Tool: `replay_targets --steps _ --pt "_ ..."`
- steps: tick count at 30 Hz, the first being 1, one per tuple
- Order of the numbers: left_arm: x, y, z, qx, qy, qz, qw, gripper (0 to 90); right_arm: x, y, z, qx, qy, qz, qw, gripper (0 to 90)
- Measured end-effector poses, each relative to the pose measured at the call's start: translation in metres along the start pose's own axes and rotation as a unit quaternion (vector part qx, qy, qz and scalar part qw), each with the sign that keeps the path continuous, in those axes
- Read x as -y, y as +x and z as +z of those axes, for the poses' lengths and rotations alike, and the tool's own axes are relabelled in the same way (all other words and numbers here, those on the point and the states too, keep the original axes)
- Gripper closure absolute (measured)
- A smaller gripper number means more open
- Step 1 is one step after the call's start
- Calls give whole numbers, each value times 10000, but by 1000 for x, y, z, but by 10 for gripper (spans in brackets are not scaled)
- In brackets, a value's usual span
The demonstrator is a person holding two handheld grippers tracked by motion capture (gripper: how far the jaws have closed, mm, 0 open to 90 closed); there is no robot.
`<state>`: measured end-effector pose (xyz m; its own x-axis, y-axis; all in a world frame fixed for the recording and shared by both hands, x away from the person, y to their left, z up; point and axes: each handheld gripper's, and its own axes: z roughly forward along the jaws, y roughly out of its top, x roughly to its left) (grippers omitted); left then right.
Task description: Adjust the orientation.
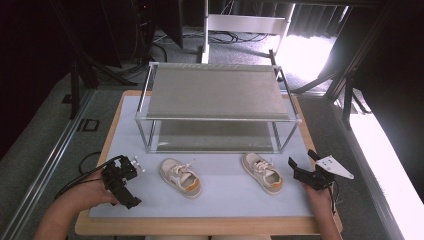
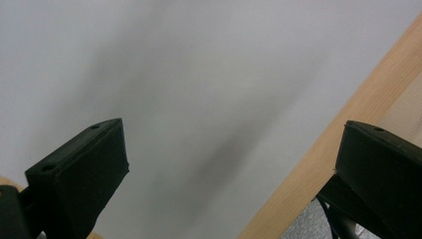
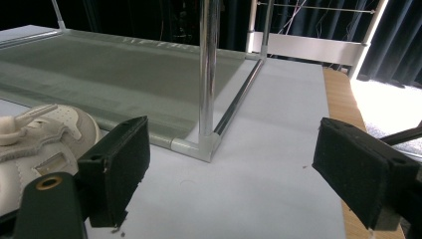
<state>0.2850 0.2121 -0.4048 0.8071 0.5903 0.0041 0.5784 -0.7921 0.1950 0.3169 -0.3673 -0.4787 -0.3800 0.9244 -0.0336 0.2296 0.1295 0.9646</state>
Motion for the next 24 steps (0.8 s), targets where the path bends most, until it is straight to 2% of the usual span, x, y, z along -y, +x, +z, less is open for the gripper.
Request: replay_targets --steps 3,4,5,9,10,11,18,20,24 --pt "-12 -8 -2 72 29 161 9998 0 0 0 0 -3 -1 2 10000 145" --pt "-12 -8 -2 72 29 161 9998 0 0 0 0 -3 -1 2 10000 145" --pt "-18 -12 -3 64 32 273 9996 0 0 0 0 0 -4 0 10000 145" --pt "-33 -24 -9 63 84 512 9986 0 0 0 0 -3 -9 16 10000 145" --pt "-33 -24 -9 63 84 512 9986 0 0 0 0 -3 -9 16 10000 145" --pt "-41 -30 -13 74 41 625 9980 0 0 0 0 -4 -11 18 10000 145" --pt "-67 -46 -17 206 -37 930 9955 0 0 0 0 0 -12 21 10000 145" --pt "-74 -50 -17 211 -132 1041 9943 0 0 0 0 -2 -25 24 10000 145" --pt "-90 -59 -21 357 -280 1242 9912 0 0 -1 -1 -7 -29 27 10000 145"
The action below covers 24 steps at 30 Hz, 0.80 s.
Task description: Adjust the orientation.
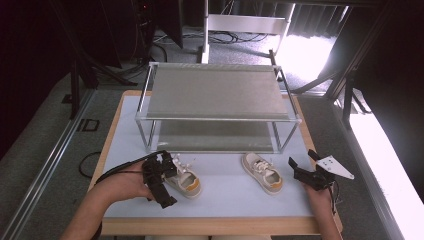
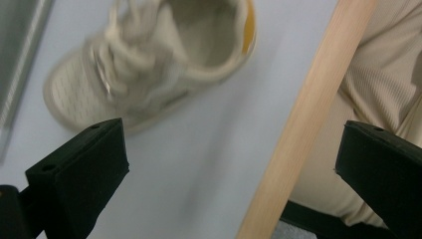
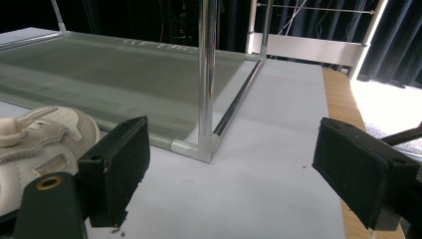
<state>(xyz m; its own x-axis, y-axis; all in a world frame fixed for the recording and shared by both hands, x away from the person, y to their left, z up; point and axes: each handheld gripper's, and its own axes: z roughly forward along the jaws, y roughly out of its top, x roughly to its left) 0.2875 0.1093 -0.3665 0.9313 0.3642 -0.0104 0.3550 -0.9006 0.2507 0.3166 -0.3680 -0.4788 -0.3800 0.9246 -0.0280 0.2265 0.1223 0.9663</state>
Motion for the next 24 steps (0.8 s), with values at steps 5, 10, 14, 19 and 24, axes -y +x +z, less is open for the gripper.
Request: replay_targets --steps 5,10,14,19,24 --pt "-23 -7 1 62 -19 226 9997 0 0 0 0 3 -1 -3 10000 145" --pt "-39 -9 6 159 30 341 9993 0 0 0 0 -7 -5 4 10000 145" --pt "-49 -7 17 178 130 297 9993 43 0 0 0 -9 -4 -1 10000 145" --pt "-58 -3 29 245 171 311 9991 197 0 0 0 -16 -9 7 10000 146" --pt "-63 4 41 114 464 113 9988 384 0 0 0 -21 -7 1 10000 146"
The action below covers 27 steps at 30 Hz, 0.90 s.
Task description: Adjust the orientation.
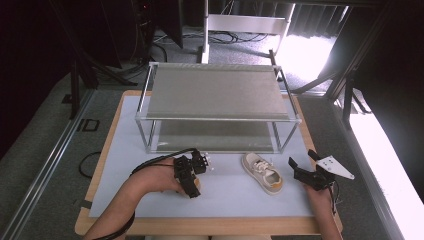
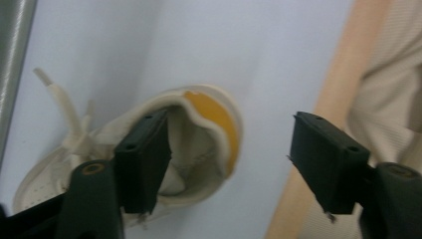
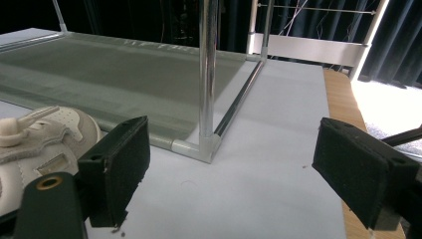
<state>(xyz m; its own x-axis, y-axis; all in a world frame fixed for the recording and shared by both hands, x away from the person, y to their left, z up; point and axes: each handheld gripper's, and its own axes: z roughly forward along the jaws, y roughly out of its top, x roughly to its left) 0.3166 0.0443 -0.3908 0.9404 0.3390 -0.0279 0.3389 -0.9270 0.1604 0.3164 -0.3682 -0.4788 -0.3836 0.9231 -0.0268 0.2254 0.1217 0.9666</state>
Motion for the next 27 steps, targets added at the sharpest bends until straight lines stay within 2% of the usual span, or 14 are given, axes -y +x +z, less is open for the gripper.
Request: replay_targets --steps 2,6,9,12,19,22,27 --pt "-2 3 5 -31 114 -83 9999 432 0 0 0 -2 -1 -3 10000 146" --pt "-4 6 14 77 226 -176 9996 507 0 0 0 -8 -1 -1 10000 149" --pt "-7 7 18 131 172 -191 9996 551 0 0 0 -13 1 -4 10000 150" --pt "-9 7 22 241 220 -178 9993 595 0 0 0 -9 0 -2 10000 150" --pt "-8 13 24 523 205 -284 9980 644 0 0 0 -5 1 -11 10000 150" --pt "-6 12 23 618 193 -27 9979 677 0 0 0 -4 0 -12 10000 150" --pt "-6 6 19 574 310 453 9968 736 0 0 0 -5 7 -9 10000 150"
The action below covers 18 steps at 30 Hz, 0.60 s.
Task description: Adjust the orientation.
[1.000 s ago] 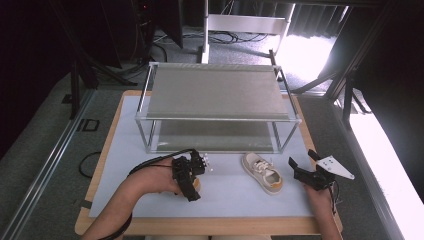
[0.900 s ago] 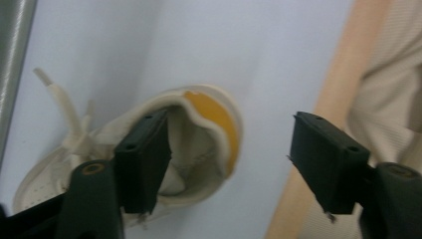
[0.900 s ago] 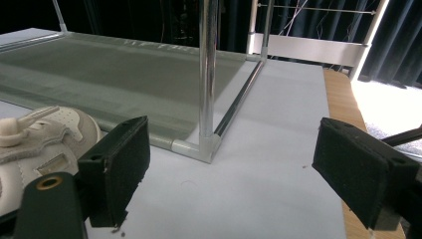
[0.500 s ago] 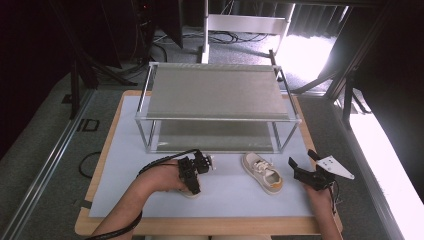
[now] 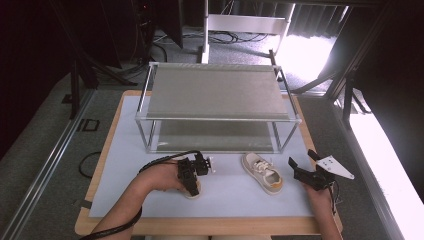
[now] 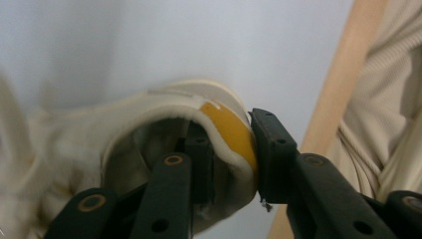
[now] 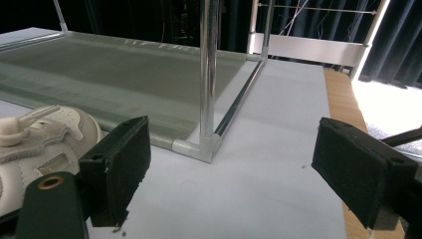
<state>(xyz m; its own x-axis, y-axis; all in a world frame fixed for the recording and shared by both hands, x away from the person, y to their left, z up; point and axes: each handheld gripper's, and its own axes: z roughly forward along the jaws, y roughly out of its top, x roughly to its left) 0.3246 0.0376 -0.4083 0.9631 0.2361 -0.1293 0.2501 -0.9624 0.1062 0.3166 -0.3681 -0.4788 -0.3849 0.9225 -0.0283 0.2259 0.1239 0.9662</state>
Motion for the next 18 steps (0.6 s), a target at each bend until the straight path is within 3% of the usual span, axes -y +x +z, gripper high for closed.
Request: replay_targets --steps 5,6,10,11,13,15,18 --pt "-10 -12 -5 -224 48 614 9979 760 0 0 0 7 6 -16 10000 150" --pt "-13 -15 -6 -272 27 789 9965 763 0 0 0 10 6 -11 10000 150" --pt "-23 -22 -11 -361 -30 1108 9932 766 0 0 0 2 -5 -2 10000 150" --pt "-25 -24 -12 -406 -4 1261 9912 767 0 0 0 0 -8 -2 10000 150" --pt "-27 -26 -12 -375 -60 1313 9906 766 0 0 0 -4 -8 2 10000 150" --pt "-30 -26 -11 -337 -8 1224 9919 764 0 0 0 -7 -12 6 10000 150" --pt "-33 -25 -3 -358 96 1262 9913 764 0 0 0 -8 -10 4 10000 150"
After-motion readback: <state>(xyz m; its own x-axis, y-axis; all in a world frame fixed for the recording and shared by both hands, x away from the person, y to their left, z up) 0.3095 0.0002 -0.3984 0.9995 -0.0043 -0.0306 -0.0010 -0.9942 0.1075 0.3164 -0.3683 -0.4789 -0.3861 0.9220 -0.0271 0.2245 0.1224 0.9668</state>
